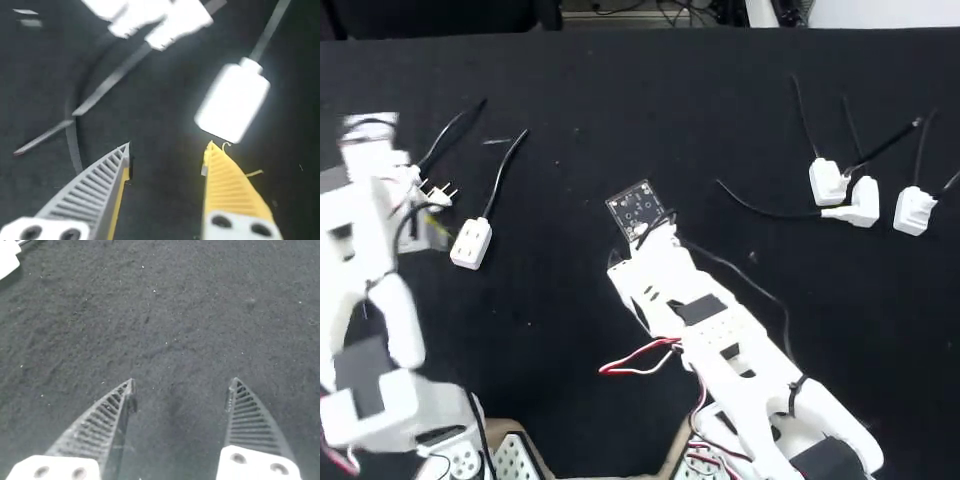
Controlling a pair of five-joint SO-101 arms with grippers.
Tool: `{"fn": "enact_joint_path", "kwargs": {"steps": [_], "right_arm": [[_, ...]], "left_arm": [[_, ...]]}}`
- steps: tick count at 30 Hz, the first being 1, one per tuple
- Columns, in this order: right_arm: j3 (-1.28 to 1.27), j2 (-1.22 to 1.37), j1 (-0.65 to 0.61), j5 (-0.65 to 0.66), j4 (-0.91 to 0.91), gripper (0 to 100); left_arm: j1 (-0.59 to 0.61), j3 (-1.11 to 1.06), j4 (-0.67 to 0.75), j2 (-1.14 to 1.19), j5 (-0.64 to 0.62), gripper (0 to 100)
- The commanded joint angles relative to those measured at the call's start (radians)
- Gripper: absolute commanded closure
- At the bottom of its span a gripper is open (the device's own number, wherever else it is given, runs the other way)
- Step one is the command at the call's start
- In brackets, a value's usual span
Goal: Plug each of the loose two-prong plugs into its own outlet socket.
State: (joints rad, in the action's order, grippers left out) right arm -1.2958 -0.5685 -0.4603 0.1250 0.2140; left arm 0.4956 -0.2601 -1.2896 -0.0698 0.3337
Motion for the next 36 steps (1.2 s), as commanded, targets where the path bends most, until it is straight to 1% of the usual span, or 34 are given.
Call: {"fn": "enact_joint_path", "kwargs": {"steps": [1, 6, 12, 16, 19, 20, 21, 22, 24, 25, 26, 27, 28, 30, 34, 36], "right_arm": [[0.004, -0.036, -0.015, 0.000, -0.029, 73.3], [0.004, -0.036, -0.014, 0.000, -0.028, 73.3], [0.004, -0.036, -0.014, 0.000, -0.028, 73.3], [0.005, -0.036, -0.014, 0.000, -0.028, 73.3], [0.005, -0.036, -0.014, 0.000, -0.029, 73.3], [0.005, -0.036, -0.014, 0.000, -0.029, 73.3], [0.005, -0.036, -0.014, 0.000, -0.029, 73.3], [0.005, -0.036, -0.014, 0.000, -0.031, 73.3], [0.005, -0.036, -0.014, 0.000, -0.031, 73.3], [0.005, -0.036, -0.014, 0.000, -0.031, 73.3], [0.005, -0.036, -0.014, 0.000, -0.031, 73.3], [0.005, -0.036, -0.014, 0.000, -0.032, 73.3], [0.005, -0.036, -0.014, 0.000, -0.032, 73.3], [0.005, -0.036, -0.014, 0.000, -0.032, 73.3], [0.004, -0.041, -0.008, 0.000, -0.026, 73.3], [-0.001, -0.042, 0.023, 0.000, -0.026, 73.3]], "left_arm": [[-0.127, 0.162, -0.055, 0.166, 0.011, 76], [-0.186, 0.311, -0.055, 0.354, 0.011, 76], [-0.191, 0.504, -0.055, 0.519, 0.018, 76], [-0.191, 0.559, -0.061, 0.601, 0.018, 76], [-0.191, 0.556, -0.071, 0.632, 0.018, 77], [-0.191, 0.561, -0.100, 0.632, 0.012, 77], [-0.194, 0.567, -0.138, 0.632, 0.009, 80], [-0.206, 0.573, -0.175, 0.632, 0.006, 85], [-0.225, 0.595, -0.259, 0.632, -0.052, 97], [-0.232, 0.608, -0.305, 0.629, -0.091, 97], [-0.245, 0.613, -0.344, 0.621, -0.118, 95], [-0.259, 0.618, -0.371, 0.609, -0.133, 95], [-0.274, 0.618, -0.393, 0.597, -0.135, 97], [-0.314, 0.616, -0.433, 0.562, -0.135, 97], [-0.395, 0.591, -0.468, 0.446, -0.135, 97], [-0.435, 0.539, -0.466, 0.354, -0.135, 97]]}}
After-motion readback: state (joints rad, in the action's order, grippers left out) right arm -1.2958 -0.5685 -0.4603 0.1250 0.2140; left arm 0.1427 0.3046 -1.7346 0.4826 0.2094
